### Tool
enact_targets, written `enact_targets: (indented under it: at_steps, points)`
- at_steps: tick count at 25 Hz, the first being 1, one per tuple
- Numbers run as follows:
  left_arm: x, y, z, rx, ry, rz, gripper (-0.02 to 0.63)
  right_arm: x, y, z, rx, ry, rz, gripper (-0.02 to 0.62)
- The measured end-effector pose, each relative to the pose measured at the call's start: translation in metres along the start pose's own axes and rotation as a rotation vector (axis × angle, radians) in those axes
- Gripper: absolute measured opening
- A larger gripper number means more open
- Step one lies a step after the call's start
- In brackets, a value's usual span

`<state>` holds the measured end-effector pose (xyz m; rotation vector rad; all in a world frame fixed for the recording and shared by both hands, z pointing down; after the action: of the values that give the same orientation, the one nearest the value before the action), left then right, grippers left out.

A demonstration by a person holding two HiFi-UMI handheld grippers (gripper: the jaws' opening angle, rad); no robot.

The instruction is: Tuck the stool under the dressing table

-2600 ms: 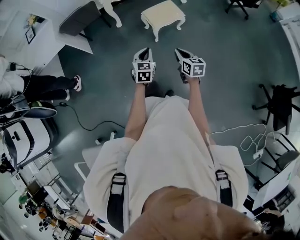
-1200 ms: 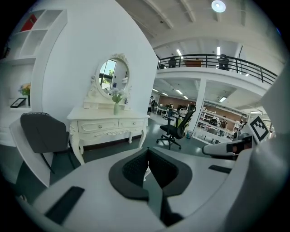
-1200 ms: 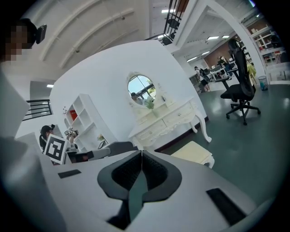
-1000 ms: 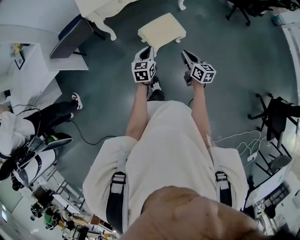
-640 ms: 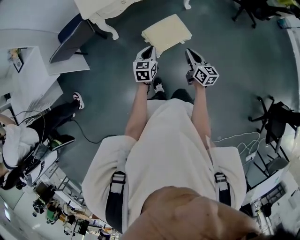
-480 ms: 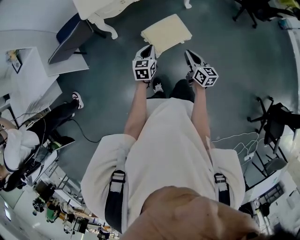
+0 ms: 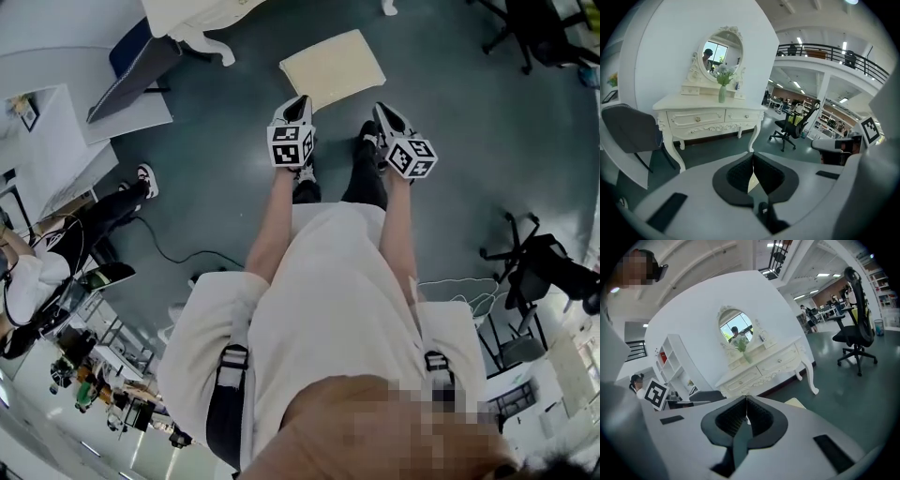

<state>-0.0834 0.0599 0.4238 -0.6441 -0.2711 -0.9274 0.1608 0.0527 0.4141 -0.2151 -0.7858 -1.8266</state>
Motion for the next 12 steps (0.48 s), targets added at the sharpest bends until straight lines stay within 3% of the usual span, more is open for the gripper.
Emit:
enact_targets:
  at_steps: [6,12]
  points:
    - [0.055,0.005,-0.002,-0.060,-0.001,-0.058,0.015,0.046,0.044,-0.018,0.022,-0.072,-0.085,0.043]
    - [0.086,-0.004,0.019,-0.127,-0.006,-0.140,0.015,0.098,0.090,-0.017,-0.078,-0.176,-0.129,0.044]
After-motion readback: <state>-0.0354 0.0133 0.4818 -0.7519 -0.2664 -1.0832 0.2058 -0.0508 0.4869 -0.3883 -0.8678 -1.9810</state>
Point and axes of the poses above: the fingertips, and each gripper's own axes: x forward along the fingers, y to its right, z out of its underside, the point moved 7 cm from there along -x, backward along the fingers, and after that the axes turned 15 degrees about z, right-handed, at the moved point
